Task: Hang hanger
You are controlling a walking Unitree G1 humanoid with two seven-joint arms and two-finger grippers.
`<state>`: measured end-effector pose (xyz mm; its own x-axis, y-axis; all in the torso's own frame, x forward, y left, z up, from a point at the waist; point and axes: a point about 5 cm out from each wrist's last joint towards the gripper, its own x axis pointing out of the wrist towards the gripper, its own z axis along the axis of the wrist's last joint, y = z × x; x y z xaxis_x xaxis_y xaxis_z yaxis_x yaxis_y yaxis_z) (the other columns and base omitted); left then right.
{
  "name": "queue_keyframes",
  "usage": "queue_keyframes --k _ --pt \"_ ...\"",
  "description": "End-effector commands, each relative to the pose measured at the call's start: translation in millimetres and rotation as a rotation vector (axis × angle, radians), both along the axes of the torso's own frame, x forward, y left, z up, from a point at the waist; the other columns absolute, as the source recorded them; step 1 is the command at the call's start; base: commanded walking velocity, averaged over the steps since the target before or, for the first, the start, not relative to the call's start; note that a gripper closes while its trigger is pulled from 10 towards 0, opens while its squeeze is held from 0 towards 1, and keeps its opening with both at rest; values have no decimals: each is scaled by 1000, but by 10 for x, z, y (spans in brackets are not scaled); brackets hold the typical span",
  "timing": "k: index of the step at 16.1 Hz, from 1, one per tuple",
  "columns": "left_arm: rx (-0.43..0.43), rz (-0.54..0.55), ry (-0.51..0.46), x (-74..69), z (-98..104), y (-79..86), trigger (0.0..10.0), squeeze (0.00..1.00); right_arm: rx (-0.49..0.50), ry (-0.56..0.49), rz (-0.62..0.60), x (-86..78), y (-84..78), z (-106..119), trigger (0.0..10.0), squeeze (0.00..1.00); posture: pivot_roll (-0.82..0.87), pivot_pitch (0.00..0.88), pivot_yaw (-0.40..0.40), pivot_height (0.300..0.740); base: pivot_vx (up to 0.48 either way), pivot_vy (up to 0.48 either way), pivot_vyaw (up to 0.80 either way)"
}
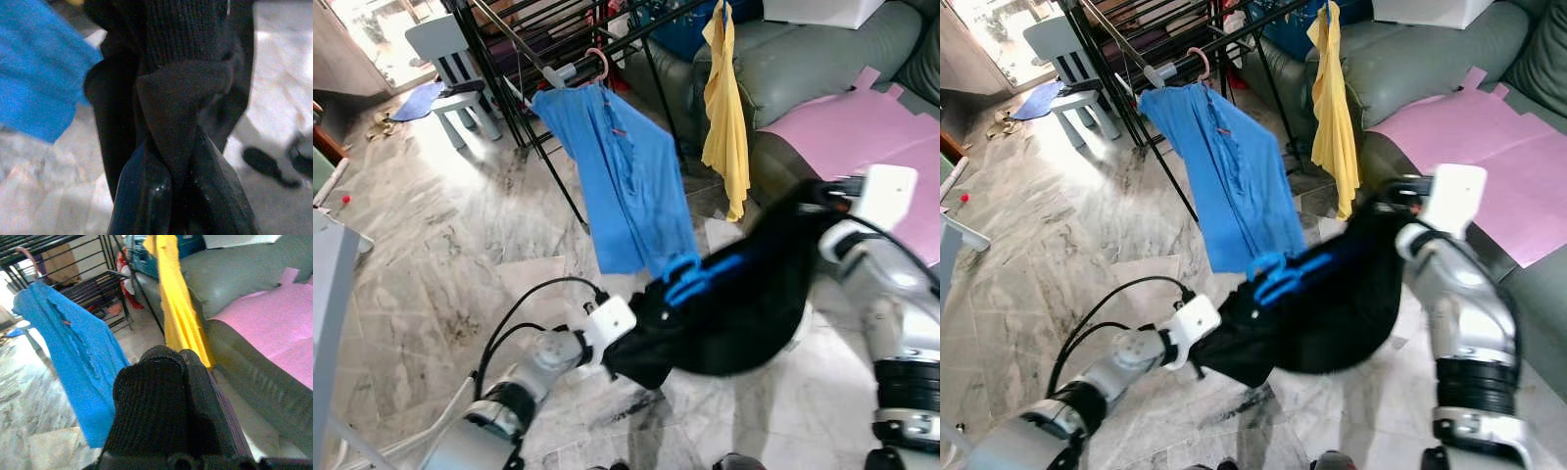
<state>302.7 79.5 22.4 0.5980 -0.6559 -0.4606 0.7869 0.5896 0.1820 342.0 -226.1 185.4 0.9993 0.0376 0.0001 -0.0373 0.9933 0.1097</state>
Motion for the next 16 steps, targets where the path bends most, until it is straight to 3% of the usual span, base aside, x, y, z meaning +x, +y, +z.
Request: queue_keyframes --k 1,3,5,8,11,12,13,14,15,16 --pt "-20 141 41 41 -29 84 0 0 -17 -16 85 -6 262 4 0 0 -253 102 188 740 0 0 0" --pt "-47 269 70 54 -57 61 0 0 -44 -12 236 -87 605 -83 0 0 -255 91 184 740 0 0 0" --pt "-148 411 119 141 12 6 0 0 -124 80 536 -397 1010 -409 0 0 -259 81 182 740 0 0 0" --pt "-211 465 139 232 125 -97 0 0 -159 206 700 -680 1179 -778 0 0 -263 78 190 740 0 0 0" --pt "-249 507 138 312 211 -69 0 0 -277 375 759 -952 1116 -1250 0 0 -262 77 192 740 0 0 0" --pt "-262 529 137 350 247 -28 0 0 -299 468 761 -1101 1070 -1507 0 0 -259 75 192 740 0 0 0" --pt "-261 536 132 378 272 14 0 0 -343 543 700 -1213 994 -1740 10000 0 -261 72 190 740 0 0 0" --pt "-261 530 129 386 283 19 0 0 -432 542 616 -1189 881 -1821 10000 573 -260 69 190 740 0 0 0" --pt "-258 523 121 389 290 20 0 0 -405 535 608 -1188 868 -1813 10000 1000 -260 69 190 740 0 0 0" --pt "-255 516 115 391 296 20 0 0 -446 530 643 -1222 860 -1828 10000 1000 -260 65 191 740 0 0 0"
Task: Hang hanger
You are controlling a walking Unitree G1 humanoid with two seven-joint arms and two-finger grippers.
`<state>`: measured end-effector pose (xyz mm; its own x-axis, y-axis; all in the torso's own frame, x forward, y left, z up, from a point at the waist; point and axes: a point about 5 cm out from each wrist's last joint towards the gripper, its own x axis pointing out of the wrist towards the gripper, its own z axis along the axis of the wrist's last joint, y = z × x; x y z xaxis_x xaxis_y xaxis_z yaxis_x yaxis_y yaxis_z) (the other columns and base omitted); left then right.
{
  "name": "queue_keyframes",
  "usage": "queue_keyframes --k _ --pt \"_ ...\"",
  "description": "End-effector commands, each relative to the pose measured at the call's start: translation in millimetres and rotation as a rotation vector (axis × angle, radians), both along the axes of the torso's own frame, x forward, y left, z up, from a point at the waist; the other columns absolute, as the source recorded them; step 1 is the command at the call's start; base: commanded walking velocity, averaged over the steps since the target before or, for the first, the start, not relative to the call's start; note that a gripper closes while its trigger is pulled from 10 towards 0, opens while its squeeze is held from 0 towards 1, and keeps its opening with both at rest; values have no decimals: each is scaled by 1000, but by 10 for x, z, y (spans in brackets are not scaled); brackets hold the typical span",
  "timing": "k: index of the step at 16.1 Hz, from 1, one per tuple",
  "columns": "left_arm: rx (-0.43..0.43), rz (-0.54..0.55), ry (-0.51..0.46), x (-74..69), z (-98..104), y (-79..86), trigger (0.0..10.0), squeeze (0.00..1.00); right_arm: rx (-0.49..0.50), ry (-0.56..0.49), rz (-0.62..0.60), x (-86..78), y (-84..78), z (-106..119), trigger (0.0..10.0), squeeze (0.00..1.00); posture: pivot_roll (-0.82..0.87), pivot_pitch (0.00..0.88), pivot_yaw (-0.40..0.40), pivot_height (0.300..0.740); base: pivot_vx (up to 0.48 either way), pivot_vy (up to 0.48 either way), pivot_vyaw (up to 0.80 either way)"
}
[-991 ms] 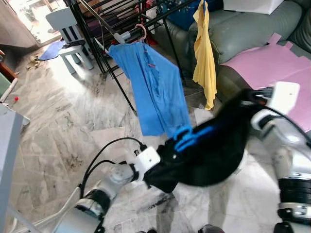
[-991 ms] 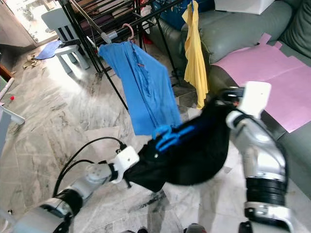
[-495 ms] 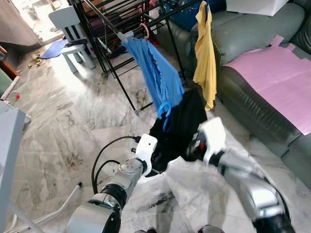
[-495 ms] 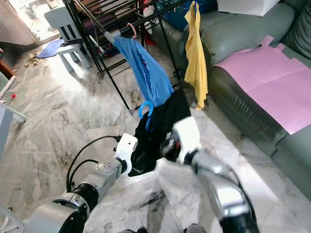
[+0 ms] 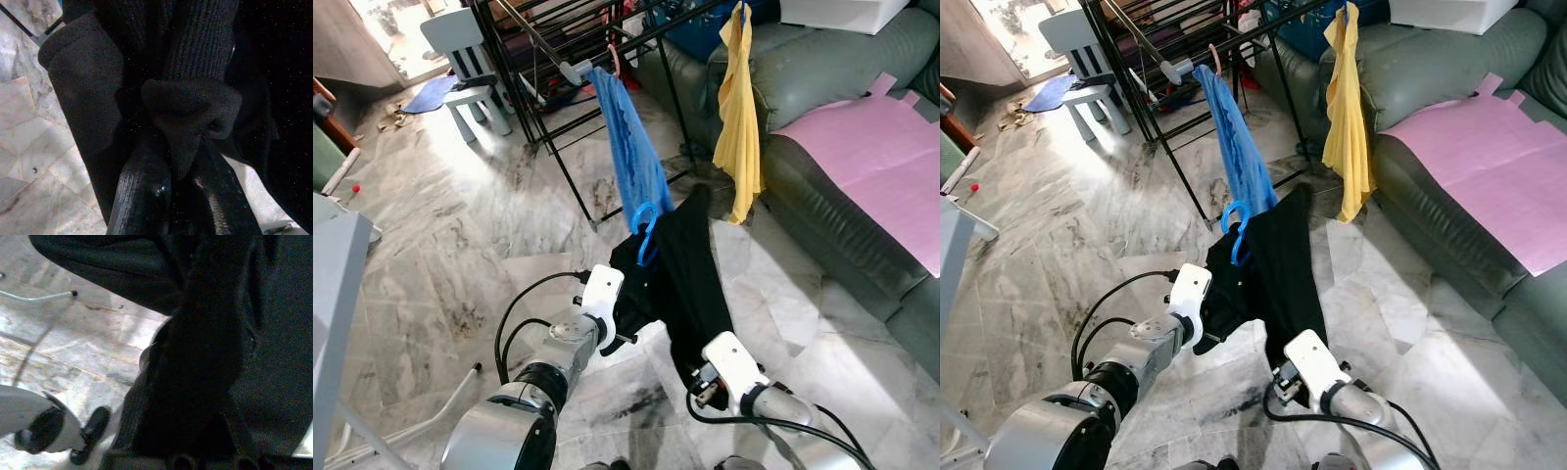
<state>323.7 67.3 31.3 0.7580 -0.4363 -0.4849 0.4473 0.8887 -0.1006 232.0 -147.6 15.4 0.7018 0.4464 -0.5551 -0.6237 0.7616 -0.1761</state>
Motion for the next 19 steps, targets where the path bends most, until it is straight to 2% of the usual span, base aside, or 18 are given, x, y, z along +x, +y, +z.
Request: queue_keyframes --k 1,3,4,6,7,9,10,11,12,13,15,16,17,18,19 --pt "-28 75 -93 190 218 154 0 0 -125 83 151 -267 23 -246 10000 1000 -262 56 188 740 0 0 0" --pt "-31 74 -93 192 223 153 0 0 -129 98 199 -375 25 -314 10000 1000 -261 54 185 740 0 0 0" --pt "-33 74 -93 193 225 149 0 0 -223 95 231 -448 -43 -410 10000 1000 -264 49 183 740 0 0 0" --pt "-38 67 -95 195 232 139 0 0 -260 110 260 -514 -81 -461 10000 1000 -266 48 182 740 0 0 0" --pt "-40 63 -97 196 235 134 0 0 -252 108 261 -522 -75 -460 10000 1000 -266 48 182 740 0 0 0" --pt "-35 49 -99 194 237 123 0 0 -310 68 273 -505 -111 -457 10000 1000 -274 49 182 740 0 0 0" --pt "-42 46 -99 198 245 111 0 0 -376 0 241 -442 -180 -461 10000 1000 -274 50 182 740 0 0 0" --pt "-47 42 -98 197 249 100 0 0 -382 -34 221 -414 -190 -451 10000 1000 -274 50 182 740 0 0 0" --pt "-60 30 -96 192 251 75 0 0 -374 -134 139 -302 -200 -387 10000 1000 -277 59 188 740 0 0 0" --pt "-63 27 -92 180 238 68 0 0 -350 -181 104 -249 -186 -328 10000 1000 -276 64 190 740 0 0 0" --pt "-72 14 -93 164 225 57 0 0 -399 -314 9 -90 -263 -183 10000 1000 -277 66 193 740 0 0 0" --pt "-75 11 -97 160 223 60 0 0 -387 -346 -69 -33 -318 -139 10000 1000 -275 71 199 740 0 0 0" --pt "-83 7 -103 155 222 64 0 0 -348 -406 -203 41 -398 -58 10000 1000 -275 73 200 740 0 0 0" --pt "-86 -9 -113 150 224 70 0 0 -255 -434 -305 93 -419 28 10000 1000 -272 75 204 740 0 0 0" --pt "-82 -16 -118 148 224 77 0 0 -229 -444 -316 105 -408 54 10000 1000 -270 75 205 740 0 0 0"
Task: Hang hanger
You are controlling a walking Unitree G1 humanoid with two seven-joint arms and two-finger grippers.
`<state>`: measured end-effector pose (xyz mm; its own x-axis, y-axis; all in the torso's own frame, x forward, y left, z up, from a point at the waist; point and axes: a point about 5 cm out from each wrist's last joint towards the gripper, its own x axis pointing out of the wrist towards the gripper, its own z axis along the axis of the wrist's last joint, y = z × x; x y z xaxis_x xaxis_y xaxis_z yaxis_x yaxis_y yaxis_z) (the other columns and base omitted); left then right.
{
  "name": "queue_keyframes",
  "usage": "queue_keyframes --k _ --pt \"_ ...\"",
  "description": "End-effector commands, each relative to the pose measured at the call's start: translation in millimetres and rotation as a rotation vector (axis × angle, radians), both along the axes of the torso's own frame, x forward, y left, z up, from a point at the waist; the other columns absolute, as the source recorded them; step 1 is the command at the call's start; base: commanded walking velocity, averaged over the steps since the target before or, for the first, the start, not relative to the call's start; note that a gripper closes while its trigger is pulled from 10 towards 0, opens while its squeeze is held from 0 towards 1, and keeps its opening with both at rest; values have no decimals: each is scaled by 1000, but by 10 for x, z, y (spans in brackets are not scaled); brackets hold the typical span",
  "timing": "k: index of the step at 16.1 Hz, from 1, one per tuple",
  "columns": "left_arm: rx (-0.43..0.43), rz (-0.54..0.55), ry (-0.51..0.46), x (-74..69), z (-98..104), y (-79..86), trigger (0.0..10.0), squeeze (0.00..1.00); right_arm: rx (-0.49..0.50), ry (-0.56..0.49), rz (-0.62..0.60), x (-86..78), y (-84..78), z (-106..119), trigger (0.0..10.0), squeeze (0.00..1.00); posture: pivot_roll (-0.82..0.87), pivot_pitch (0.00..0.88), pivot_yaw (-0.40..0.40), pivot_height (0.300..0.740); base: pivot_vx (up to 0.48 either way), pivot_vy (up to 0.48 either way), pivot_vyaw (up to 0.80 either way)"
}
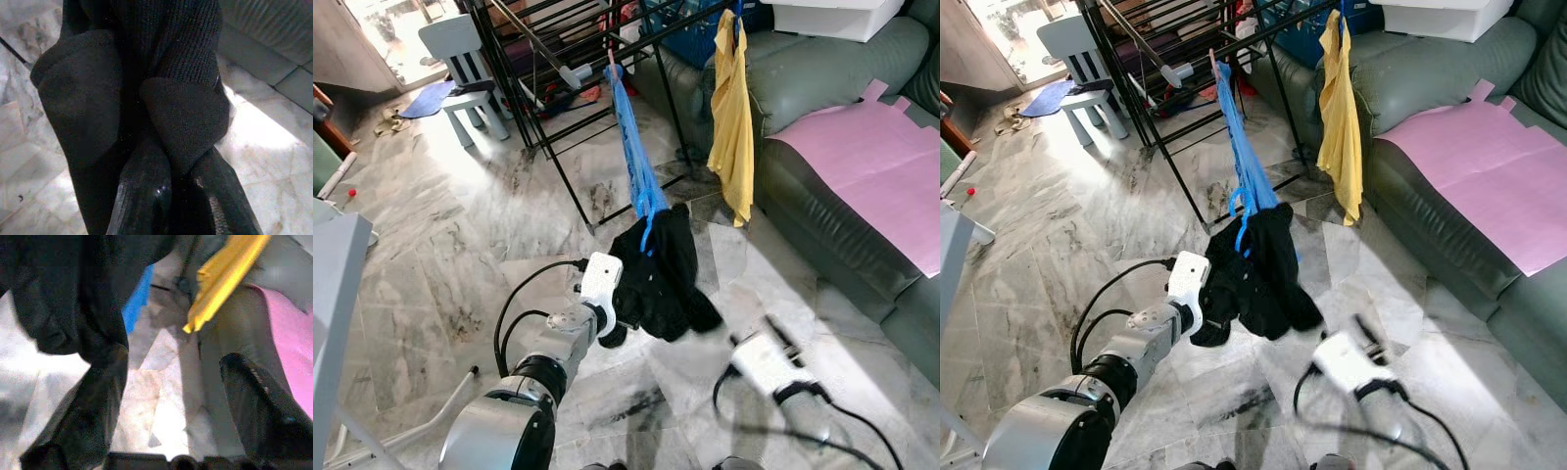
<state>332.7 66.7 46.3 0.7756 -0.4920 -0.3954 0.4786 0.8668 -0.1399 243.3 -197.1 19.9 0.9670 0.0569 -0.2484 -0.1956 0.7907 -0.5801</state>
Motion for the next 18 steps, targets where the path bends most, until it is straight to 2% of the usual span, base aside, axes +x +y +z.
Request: queue_keyframes --k 1,2,4,5,7,10,11,13,14,16,18 --pt "-9 9 -55 60 82 83 0 0 38 -27 16 2 91 26 10000 1000 -270 75 205 740 0 0 0" --pt "-6 3 -63 68 93 95 0 0 110 -47 -2 32 89 77 10000 1000 -267 74 206 740 0 0 0" --pt "-15 -44 -87 76 130 87 0 0 150 -38 99 38 137 141 10000 1000 -265 75 210 740 0 0 0" --pt "17 -148 -142 71 176 62 0 0 93 -32 214 36 95 224 10000 1000 -266 75 210 740 0 0 0" --pt "64 -279 -196 46 209 42 0 0 -6 -18 316 28 -73 350 10000 1000 -270 81 215 740 0 0 0" --pt "188 -455 -244 -11 184 127 0 0 -193 26 395 40 -553 686 10000 1000 -274 87 215 740 0 0 0" --pt "225 -475 -250 -20 168 166 0 0 -224 31 407 38 -635 786 10000 1000 -276 90 216 740 0 0 0" --pt "285 -524 -260 -45 137 232 0 0 -244 43 447 38 -730 1006 10000 1000 -281 94 217 740 0 0 0" --pt "298 -547 -270 -56 135 237 0 0 -246 56 462 33 -747 1034 10000 1000 -281 94 217 740 0 0 0" --pt "270 -647 -312 -103 171 184 0 0 -252 90 486 60 -816 1099 10000 1000 -280 95 217 740 0 0 0" --pt "255 -733 -337 -140 201 134 0 0 -259 132 530 90 -803 1126 10000 1000 -278 94 217 740 0 0 0"
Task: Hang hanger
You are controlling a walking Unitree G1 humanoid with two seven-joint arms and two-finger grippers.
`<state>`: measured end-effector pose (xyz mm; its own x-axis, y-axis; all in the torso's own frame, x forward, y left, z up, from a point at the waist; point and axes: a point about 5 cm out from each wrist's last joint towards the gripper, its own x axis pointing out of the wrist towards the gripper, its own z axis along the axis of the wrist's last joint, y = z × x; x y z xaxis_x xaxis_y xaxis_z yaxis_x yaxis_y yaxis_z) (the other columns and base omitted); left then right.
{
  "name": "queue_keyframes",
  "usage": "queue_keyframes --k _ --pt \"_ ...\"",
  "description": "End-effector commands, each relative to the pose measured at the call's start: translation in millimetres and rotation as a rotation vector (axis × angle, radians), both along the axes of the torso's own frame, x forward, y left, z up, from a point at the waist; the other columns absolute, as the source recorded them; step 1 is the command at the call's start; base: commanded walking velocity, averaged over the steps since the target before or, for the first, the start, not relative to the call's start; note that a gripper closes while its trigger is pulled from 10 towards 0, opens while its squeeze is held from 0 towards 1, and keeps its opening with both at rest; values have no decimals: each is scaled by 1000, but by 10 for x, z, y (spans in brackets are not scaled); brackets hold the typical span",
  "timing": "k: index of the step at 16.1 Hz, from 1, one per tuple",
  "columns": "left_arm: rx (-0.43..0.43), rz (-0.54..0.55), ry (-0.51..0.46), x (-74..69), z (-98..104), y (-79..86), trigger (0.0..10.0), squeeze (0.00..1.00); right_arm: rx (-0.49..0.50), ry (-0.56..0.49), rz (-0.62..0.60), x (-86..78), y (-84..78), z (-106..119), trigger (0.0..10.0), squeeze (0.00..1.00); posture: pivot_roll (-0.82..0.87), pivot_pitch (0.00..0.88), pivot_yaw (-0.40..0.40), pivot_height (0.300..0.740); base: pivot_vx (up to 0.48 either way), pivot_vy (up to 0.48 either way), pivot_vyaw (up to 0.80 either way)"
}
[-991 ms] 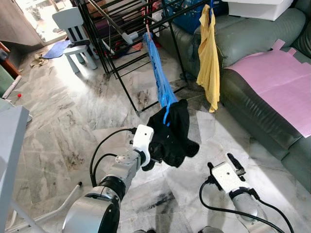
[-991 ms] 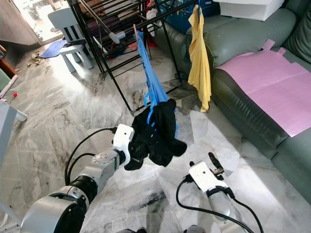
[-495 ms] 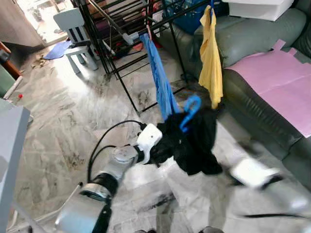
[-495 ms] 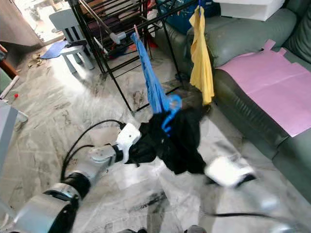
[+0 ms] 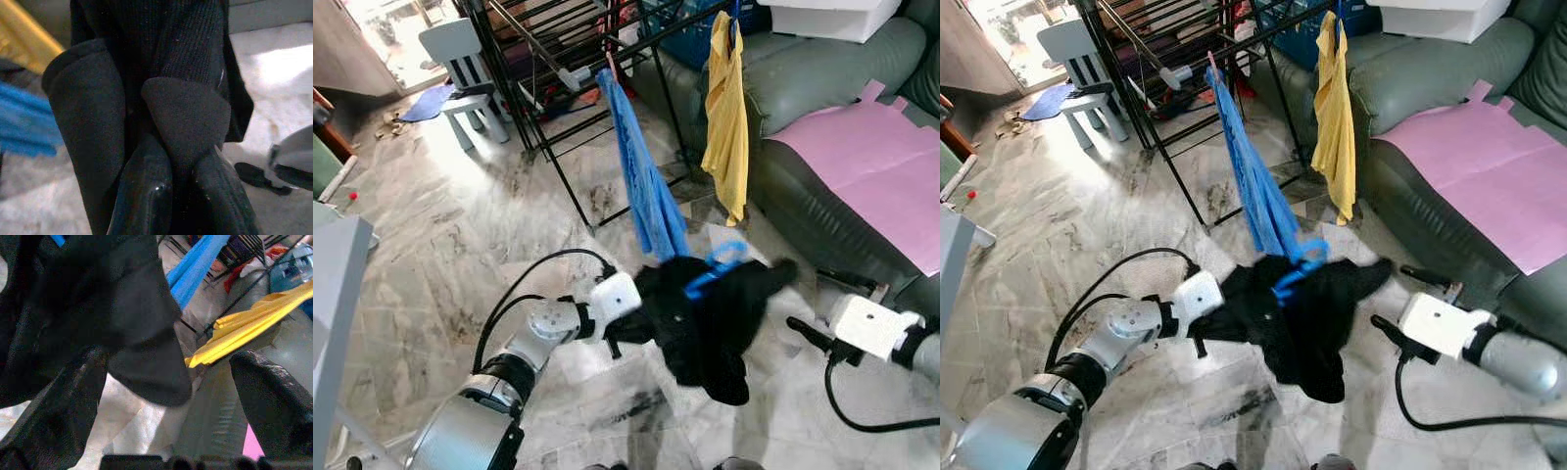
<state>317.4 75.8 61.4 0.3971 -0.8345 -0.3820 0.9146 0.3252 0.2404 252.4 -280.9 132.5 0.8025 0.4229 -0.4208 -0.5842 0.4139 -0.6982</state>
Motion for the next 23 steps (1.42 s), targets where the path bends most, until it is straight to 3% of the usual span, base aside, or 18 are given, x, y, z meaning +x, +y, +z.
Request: queue_keyframes --k 1,4,5,6,7,8,9,10,14,18,23 --pt "-6 -37 -34 4 53 33 0 0 -5 34 36 0 41 2 10000 1000 -278 94 217 740 0 0 0" --pt "4 -177 -92 -80 81 -56 0 0 -41 125 93 75 71 -16 10000 1000 -272 93 215 740 0 0 0" --pt "-17 -211 -97 -99 104 -85 0 0 -66 150 115 111 95 -54 10000 894 -269 93 214 740 0 0 0" --pt "-15 -216 -100 -101 105 -86 0 0 -68 154 117 118 100 -62 10000 667 -264 93 213 740 0 0 0" --pt "-11 -234 -107 -119 100 -87 0 0 -60 170 129 152 147 -88 10000 616 -262 93 213 740 0 0 0" --pt "-5 -250 -116 -140 88 -88 0 0 -53 205 153 192 207 -125 2353 439 -257 93 212 740 0 0 0" --pt "-11 -252 -118 -144 90 -92 0 0 -34 246 168 191 238 -152 0 310 -254 93 211 740 0 0 0" --pt "-17 -256 -121 -145 98 -95 0 0 -34 284 178 178 237 -182 0 0 -251 93 210 740 0 0 0" --pt "-25 -263 -128 -138 120 -71 0 0 5 455 157 96 104 -292 0 0 -246 92 208 740 0 0 0" --pt "-29 -267 -129 -136 129 -67 0 0 -4 507 107 86 -58 -306 0 0 -246 93 205 740 0 0 0" --pt "-18 -263 -122 -135 114 -29 0 0 -6 507 92 94 -111 -301 0 0 -244 92 207 740 0 0 0"
